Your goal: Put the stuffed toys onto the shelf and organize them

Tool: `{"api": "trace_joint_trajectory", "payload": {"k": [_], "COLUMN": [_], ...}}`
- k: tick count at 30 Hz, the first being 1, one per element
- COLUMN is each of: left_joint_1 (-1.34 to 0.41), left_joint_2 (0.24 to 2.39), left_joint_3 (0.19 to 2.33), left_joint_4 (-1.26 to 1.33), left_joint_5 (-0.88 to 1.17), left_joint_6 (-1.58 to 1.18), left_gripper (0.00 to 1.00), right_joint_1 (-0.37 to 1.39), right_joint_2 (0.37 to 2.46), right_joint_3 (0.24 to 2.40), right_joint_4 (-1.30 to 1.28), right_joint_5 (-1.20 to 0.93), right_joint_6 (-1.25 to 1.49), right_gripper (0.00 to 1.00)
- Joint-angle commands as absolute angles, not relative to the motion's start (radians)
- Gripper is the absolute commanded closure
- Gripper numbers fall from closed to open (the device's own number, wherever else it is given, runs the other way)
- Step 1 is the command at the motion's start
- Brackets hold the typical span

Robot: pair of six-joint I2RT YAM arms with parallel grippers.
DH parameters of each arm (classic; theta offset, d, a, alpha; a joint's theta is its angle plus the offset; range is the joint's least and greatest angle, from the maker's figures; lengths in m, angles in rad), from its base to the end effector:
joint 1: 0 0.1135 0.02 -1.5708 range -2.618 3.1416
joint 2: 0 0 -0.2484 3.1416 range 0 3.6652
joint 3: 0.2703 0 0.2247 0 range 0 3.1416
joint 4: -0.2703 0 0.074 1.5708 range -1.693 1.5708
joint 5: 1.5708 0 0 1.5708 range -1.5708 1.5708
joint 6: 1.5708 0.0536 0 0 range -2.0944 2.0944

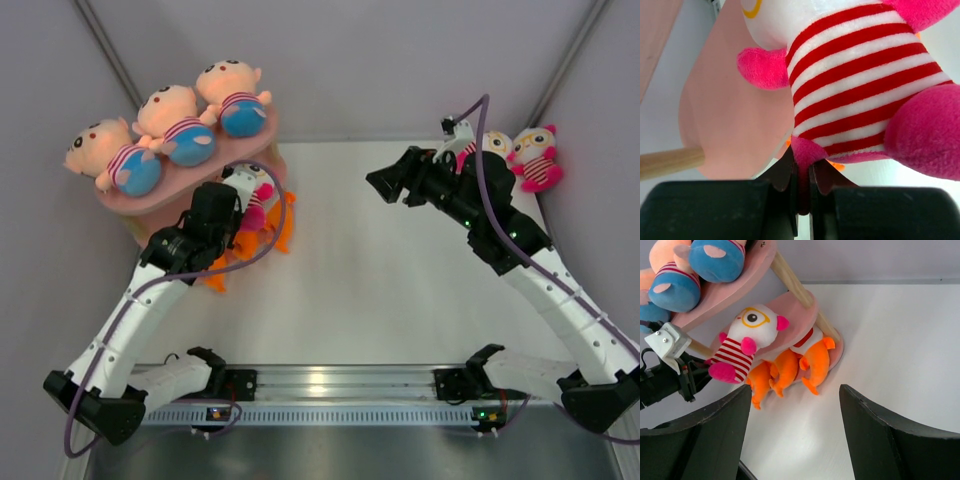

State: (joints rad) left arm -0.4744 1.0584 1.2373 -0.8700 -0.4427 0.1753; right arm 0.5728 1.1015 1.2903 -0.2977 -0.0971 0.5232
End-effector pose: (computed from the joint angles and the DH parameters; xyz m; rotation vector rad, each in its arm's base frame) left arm 0.1839 -0.0686 0.3495 0.4797 2.1516 0.3341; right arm 0.1953 0.1321 0.4208 -0.1203 1.7576 0.8952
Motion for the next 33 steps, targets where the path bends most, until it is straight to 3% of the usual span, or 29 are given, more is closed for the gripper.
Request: {"api": "trace_joint_trajectory", "payload": {"k": [1, 14, 33], "left_joint_1": [-0.476, -0.48, -0.479], "left_joint_2": [1.052, 1.193, 1.313], "left_joint_3": [1.232, 1.21, 1.14], "left_joint_4": [-0.788, -0.608, -0.247], "left_joint_5": [-0.547, -0.578, -0.718], "left_joint_6": [0.022, -0.098, 0.101], "left_gripper": [1.0, 1.0, 0.96], "right_joint_1": [0.566, 0.566, 0.566], "right_joint_2": [1.066, 1.054, 1.014], "right_joint_3": [1.307, 1.307, 1.296], "right_joint_4": [-0.305, -0.331, -0.364], "right_joint_5": [-0.068, -0.052, -0.028], "right_joint_6": [0.499, 0.491, 0.477], "right_gripper": [0.29, 0.29, 0.29]}}
